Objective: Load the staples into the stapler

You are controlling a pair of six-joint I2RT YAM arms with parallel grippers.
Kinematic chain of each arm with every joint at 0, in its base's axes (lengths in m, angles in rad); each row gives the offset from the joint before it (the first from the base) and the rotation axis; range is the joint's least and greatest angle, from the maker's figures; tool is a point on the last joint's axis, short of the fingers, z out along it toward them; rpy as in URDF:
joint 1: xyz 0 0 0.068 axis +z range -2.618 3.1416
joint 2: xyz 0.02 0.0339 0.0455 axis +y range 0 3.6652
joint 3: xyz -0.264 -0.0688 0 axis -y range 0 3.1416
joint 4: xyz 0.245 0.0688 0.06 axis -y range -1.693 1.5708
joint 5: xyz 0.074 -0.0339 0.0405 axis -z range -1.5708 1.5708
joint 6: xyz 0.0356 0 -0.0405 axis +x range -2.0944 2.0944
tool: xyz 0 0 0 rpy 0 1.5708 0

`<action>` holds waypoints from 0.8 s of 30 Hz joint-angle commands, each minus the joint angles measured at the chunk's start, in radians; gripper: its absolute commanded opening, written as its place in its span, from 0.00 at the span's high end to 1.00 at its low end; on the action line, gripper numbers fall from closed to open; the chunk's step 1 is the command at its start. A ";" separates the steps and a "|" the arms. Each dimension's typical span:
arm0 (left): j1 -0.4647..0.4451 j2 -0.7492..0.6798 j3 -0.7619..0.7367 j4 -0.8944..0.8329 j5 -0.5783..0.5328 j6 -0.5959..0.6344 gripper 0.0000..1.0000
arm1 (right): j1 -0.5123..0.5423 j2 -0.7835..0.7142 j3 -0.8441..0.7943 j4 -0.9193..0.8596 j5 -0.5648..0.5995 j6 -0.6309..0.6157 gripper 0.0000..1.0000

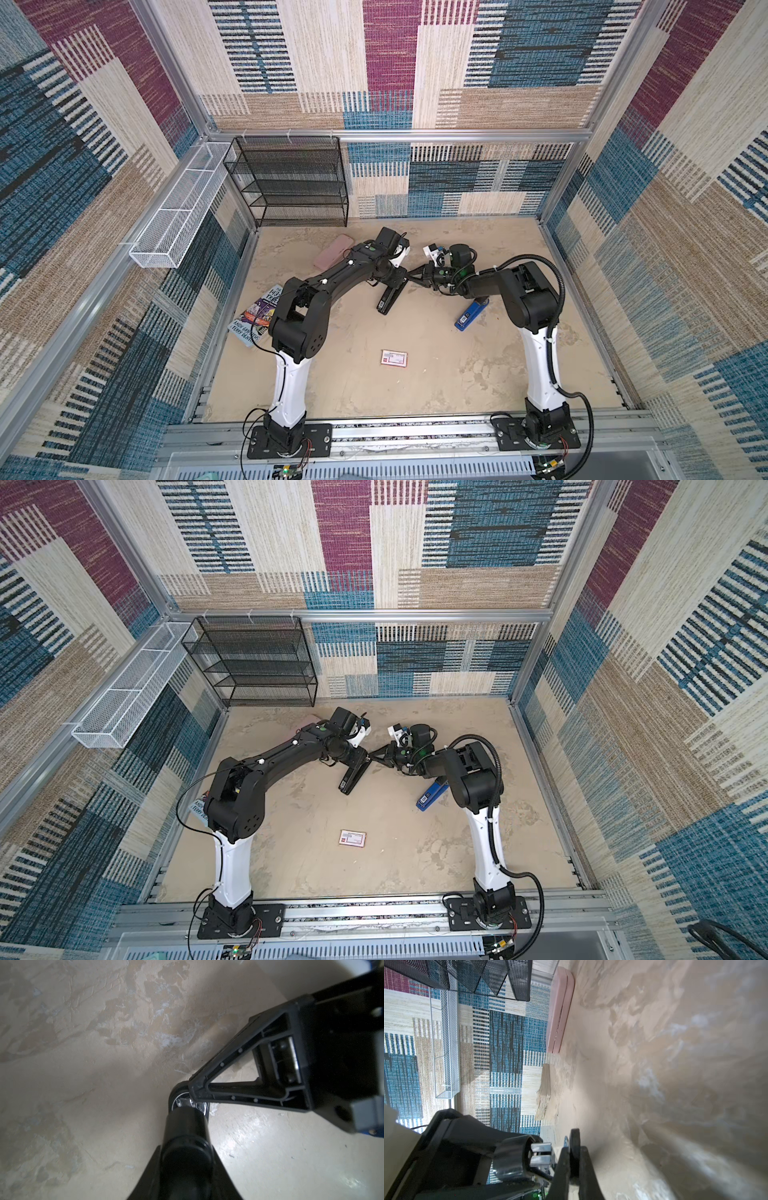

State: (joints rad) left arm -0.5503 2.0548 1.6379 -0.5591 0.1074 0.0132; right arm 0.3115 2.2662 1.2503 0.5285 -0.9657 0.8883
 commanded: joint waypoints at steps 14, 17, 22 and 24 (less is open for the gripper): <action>-0.005 -0.246 -0.211 0.186 -0.050 -0.008 1.00 | -0.006 0.020 0.030 -0.143 0.190 -0.032 1.00; -0.005 -0.293 -0.246 0.203 -0.067 -0.013 1.00 | -0.009 0.023 0.034 -0.160 0.209 -0.035 1.00; -0.006 -0.374 -0.324 0.234 -0.100 -0.027 1.00 | -0.017 0.023 0.041 -0.167 0.227 -0.030 1.00; -0.005 -0.407 -0.365 0.248 -0.111 -0.038 1.00 | -0.020 0.022 0.043 -0.171 0.234 -0.030 1.00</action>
State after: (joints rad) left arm -0.5529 1.7000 1.3071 -0.3740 0.0349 -0.0277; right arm 0.3023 2.2841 1.2892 0.4282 -0.9024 0.8806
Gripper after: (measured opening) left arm 0.314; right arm 0.109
